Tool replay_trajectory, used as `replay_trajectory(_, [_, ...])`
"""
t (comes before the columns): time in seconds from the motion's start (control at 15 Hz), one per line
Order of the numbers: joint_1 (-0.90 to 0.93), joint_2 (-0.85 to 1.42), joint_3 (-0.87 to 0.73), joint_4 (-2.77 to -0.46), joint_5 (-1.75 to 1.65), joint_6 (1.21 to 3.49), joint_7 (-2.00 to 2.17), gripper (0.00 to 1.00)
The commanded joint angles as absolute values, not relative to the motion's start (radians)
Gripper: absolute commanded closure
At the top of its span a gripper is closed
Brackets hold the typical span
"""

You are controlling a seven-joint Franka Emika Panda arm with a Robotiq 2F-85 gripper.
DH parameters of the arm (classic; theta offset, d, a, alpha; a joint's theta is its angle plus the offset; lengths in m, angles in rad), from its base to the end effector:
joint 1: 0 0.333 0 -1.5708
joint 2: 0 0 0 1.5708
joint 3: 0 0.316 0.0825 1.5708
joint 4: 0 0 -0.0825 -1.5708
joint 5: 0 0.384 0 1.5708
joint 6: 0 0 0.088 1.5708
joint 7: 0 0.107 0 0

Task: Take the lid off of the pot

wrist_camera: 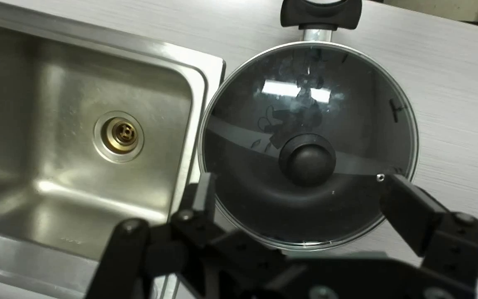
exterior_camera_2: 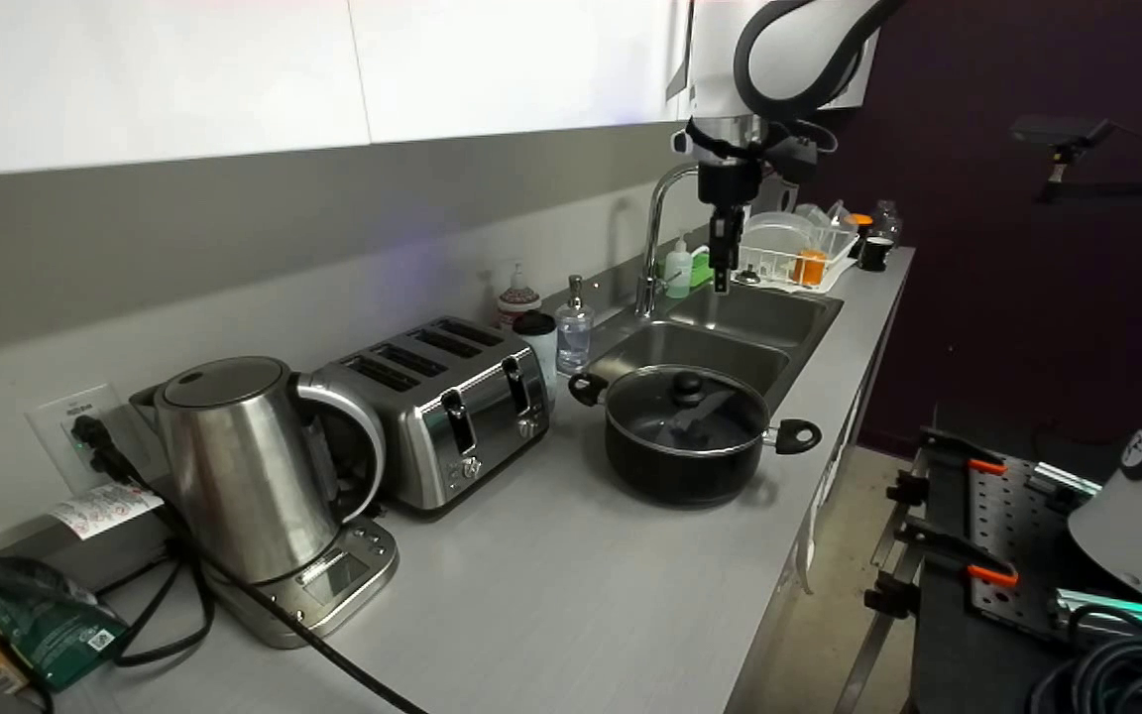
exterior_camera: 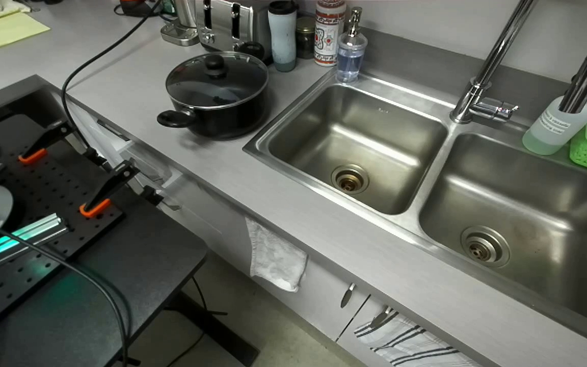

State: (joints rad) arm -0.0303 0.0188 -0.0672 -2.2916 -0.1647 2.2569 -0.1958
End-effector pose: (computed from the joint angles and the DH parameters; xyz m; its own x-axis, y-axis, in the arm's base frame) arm 0.5073 -0.0541 0.3383 0.9764 0.1996 -0.0826 0.2079 -0.9721 0.1084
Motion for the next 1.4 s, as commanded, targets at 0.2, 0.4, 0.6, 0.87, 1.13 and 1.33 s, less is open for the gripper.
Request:
replay_trajectory(0.2, [-0.049,0.095,-0.061,-2.318,-0.166,2.461,-0.281,0.0])
replay_trajectory(0.4, [-0.055,0.12,-0.056,-2.33,-0.14,2.498,-0.33,0.0])
replay_trajectory(0.6, [-0.06,0.142,-0.048,-2.337,-0.112,2.507,-0.377,0.0])
replay_trajectory(0.87, [-0.062,0.186,-0.039,-2.318,-0.099,2.488,-0.401,0.0])
replay_trajectory(1.13, [-0.061,0.238,-0.03,-2.29,-0.106,2.478,-0.391,0.0])
replay_trajectory(1.33, [-0.06,0.275,-0.02,-2.264,-0.11,2.471,-0.39,0.0])
